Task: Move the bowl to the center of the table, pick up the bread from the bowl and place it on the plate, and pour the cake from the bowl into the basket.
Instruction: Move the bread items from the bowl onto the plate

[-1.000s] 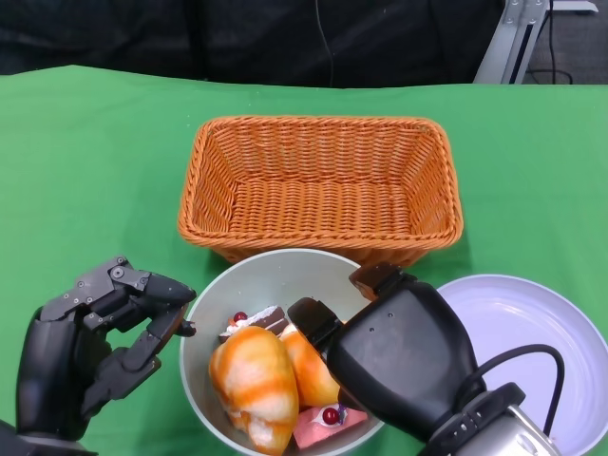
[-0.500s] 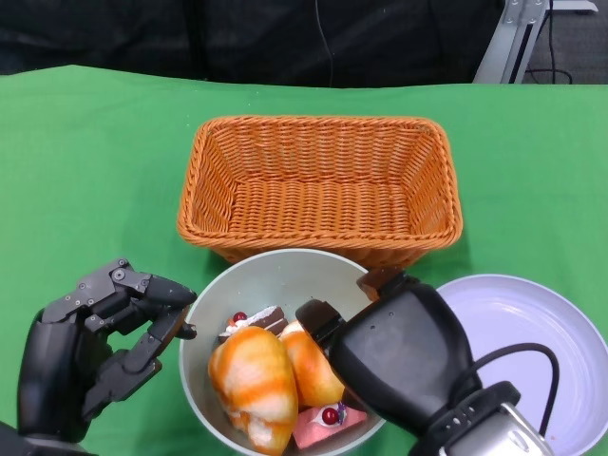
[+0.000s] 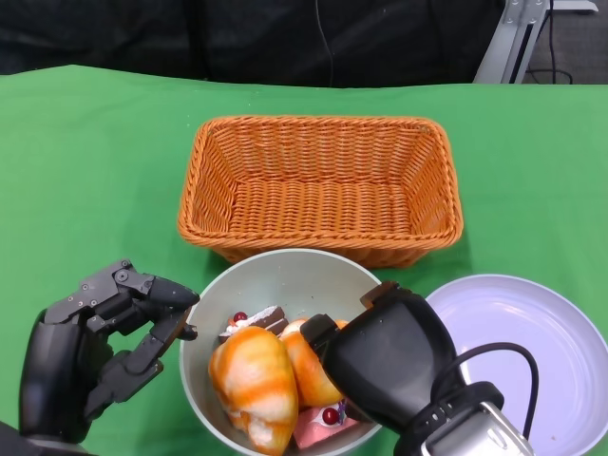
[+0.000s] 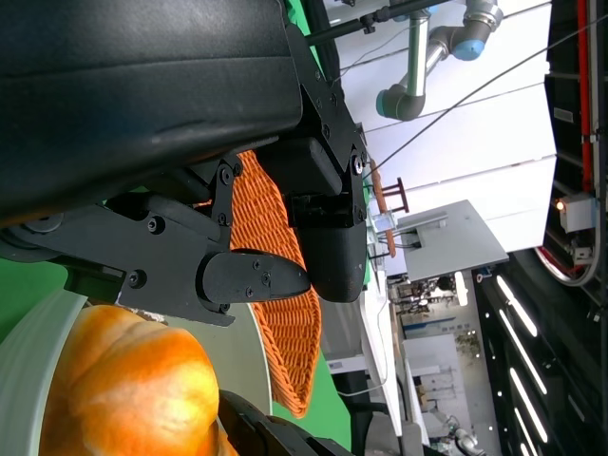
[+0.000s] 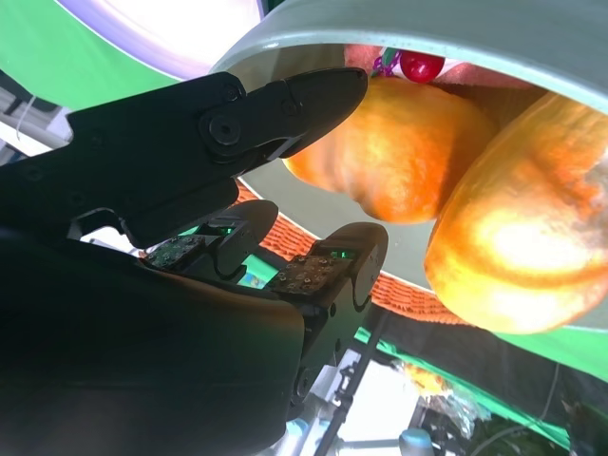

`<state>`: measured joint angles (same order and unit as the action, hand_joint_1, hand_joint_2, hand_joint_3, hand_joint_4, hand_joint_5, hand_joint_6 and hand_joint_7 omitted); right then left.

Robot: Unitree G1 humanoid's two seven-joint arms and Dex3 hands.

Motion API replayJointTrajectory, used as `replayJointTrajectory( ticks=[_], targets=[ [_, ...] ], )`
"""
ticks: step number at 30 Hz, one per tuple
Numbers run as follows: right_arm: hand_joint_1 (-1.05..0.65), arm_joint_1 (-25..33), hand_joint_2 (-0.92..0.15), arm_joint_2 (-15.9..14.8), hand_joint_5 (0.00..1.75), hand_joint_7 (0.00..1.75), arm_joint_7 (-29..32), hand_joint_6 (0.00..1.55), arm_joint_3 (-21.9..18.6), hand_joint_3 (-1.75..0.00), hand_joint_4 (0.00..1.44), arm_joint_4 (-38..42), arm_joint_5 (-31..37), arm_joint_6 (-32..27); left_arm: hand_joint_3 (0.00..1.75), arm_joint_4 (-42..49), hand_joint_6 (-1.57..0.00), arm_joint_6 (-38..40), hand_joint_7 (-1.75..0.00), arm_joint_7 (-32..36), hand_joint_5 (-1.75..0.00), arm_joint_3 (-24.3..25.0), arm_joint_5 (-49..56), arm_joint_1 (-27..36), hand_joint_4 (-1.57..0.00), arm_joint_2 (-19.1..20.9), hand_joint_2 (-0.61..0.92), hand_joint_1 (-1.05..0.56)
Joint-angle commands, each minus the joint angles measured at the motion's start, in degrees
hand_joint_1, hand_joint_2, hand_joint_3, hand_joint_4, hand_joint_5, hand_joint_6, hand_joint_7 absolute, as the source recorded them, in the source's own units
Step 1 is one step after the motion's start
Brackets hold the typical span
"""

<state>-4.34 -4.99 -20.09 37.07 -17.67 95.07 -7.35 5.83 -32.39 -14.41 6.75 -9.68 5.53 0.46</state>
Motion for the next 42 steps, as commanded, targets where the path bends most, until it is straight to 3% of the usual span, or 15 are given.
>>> replayJointTrajectory(
  ticks=[1, 14, 27, 39, 42],
  targets=[
    [-0.81, -0.9, -0.92, 0.5, 0.01, 0.0, -1.5, 0.52, 0.4, -0.08, 0.66, 0.7, 0.0, -0.8, 0.33, -0.5, -0.83, -0.4, -1.03, 0.9, -1.45, 0.1, 0.3, 0.5, -0.73, 0.4, 0.92, -0.21],
    [-0.8, -3.1, -0.92, 1.1, 0.0, 0.0, -0.9, 0.43, 1.7, -0.13, 0.58, 5.7, -1.1, -2.6, 0.37, -0.8, -0.82, -0.6, -1.04, 0.4, -1.44, -0.8, 0.0, 0.9, -0.73, 0.2, 0.9, -0.21],
    [-0.77, -5.8, -0.92, 1.8, 0.02, 0.01, 3.4, 0.43, 1.9, -0.15, 0.61, 11.3, -3.7, -5.1, 0.41, -0.9, -0.83, -0.8, -1.04, 1.0, -1.41, -1.2, 1.1, 1.1, -0.75, 0.1, 0.88, -0.18],
    [-0.73, -7.1, -0.92, 1.7, 0.08, 0.04, 6.2, 0.54, 3.4, -0.12, 0.75, 15.8, -5.4, -6.7, 0.45, -0.3, -0.83, -1.7, -1.03, 2.0, -1.4, -1.4, 2.6, 1.1, -0.75, 0.0, 0.87, -0.18],
    [-0.66, -7.3, -0.92, 1.5, 0.14, 0.07, 6.8, 0.65, 3.3, -0.11, 0.87, 15.8, -7.3, -6.1, 0.46, -0.4, -0.83, -1.4, -1.03, 2.0, -1.4, -1.4, 2.4, 1.1, -0.76, 0.1, 0.86, -0.18]
  ],
)
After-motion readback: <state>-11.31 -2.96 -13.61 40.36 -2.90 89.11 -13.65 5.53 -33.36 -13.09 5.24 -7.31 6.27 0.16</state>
